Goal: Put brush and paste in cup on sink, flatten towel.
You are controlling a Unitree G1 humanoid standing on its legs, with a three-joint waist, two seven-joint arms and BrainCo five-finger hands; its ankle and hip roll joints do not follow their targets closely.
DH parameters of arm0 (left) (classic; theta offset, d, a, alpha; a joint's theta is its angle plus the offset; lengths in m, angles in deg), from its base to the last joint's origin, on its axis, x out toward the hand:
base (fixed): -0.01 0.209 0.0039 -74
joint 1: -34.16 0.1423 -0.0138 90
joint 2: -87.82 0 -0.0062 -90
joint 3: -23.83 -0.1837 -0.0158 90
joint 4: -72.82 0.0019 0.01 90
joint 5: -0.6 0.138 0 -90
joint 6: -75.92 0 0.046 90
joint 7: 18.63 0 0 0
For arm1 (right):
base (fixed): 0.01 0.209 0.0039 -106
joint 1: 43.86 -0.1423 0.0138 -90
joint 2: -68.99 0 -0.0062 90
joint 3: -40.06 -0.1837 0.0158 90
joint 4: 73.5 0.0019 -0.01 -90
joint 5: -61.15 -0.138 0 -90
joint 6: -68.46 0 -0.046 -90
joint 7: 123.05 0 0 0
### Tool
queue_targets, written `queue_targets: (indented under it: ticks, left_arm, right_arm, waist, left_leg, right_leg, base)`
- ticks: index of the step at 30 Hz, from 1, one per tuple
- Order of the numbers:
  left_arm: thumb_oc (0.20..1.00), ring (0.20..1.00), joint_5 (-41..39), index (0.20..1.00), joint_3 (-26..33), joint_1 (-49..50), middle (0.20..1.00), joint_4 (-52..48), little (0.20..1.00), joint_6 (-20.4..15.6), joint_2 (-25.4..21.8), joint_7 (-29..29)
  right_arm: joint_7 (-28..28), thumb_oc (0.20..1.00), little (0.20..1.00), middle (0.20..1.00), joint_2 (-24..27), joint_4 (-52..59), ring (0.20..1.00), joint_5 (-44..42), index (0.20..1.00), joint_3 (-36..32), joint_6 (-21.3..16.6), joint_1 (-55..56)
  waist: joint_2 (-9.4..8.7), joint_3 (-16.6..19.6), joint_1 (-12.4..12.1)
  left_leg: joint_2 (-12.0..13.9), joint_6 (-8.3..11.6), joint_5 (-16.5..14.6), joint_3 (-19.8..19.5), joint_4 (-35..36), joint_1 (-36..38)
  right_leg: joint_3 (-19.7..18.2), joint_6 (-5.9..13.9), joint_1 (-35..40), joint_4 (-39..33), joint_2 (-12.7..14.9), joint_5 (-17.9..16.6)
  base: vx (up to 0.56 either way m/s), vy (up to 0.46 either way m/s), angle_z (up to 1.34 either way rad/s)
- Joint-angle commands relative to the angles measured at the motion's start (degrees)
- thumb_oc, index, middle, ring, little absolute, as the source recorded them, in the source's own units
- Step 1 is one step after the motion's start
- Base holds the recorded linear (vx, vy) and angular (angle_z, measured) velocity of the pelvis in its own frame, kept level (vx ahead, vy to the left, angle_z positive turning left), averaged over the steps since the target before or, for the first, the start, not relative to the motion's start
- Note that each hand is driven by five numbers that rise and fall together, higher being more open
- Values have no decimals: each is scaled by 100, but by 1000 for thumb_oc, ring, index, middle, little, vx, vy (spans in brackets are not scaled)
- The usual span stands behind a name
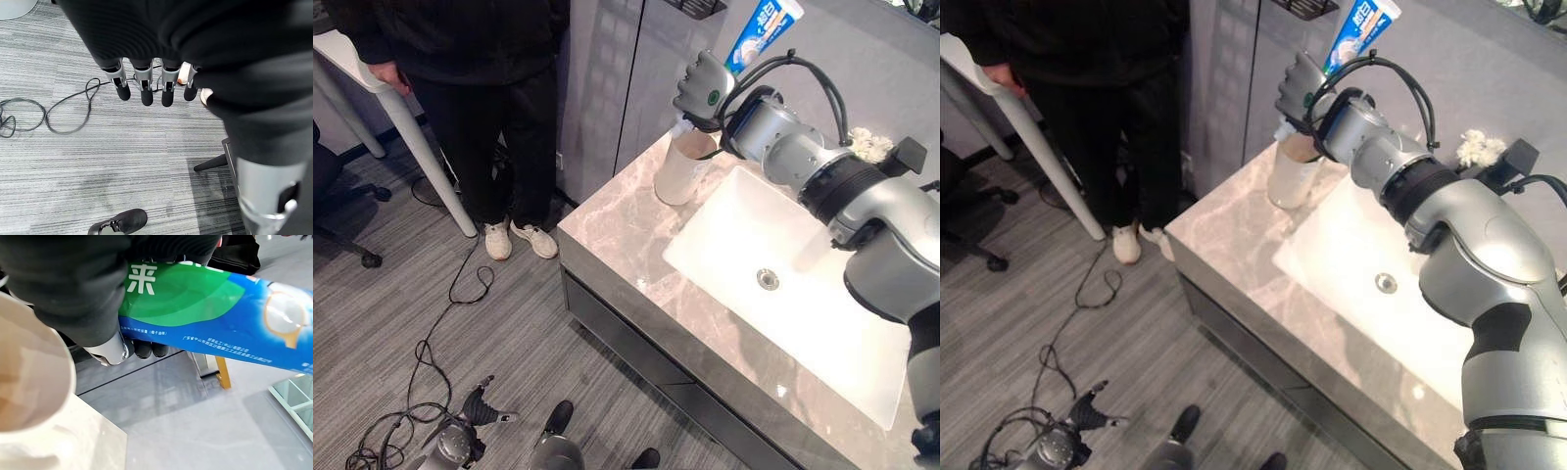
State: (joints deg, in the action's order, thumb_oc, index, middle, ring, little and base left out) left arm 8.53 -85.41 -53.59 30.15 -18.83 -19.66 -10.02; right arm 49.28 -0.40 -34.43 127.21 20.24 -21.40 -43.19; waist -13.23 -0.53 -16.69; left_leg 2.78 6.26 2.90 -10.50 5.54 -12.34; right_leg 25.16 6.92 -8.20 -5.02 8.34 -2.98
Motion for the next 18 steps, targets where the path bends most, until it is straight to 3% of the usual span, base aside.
queue_targets:
  ticks: [1, 18]
  left_arm:
    - [1000, 1000, 163, 1000, -95, -274, 1000, -124, 1000, -99, -167, 123]
    - [1000, 1000, 107, 1000, -37, -335, 1000, -491, 1000, -81, -170, 149]
  right_arm:
    - [-152, 200, 200, 200, 405, -364, 200, -123, 200, 96, 613, -1034]
    - [-147, 200, 200, 200, 619, 197, 200, 89, 200, 170, 560, -1129]
  waist:
    - [-164, -96, -63]
    - [-89, -156, 5]
  left_leg:
    - [-332, -57, 157, -236, -54, -525]
    - [-308, -54, 172, -194, -54, -581]
  right_leg:
    - [-153, 590, 798, 2, 410, -784]
    - [-201, 567, 724, 2, 397, -709]
  base:
    - [0, 0, 0]
    - [0, 0, 0]
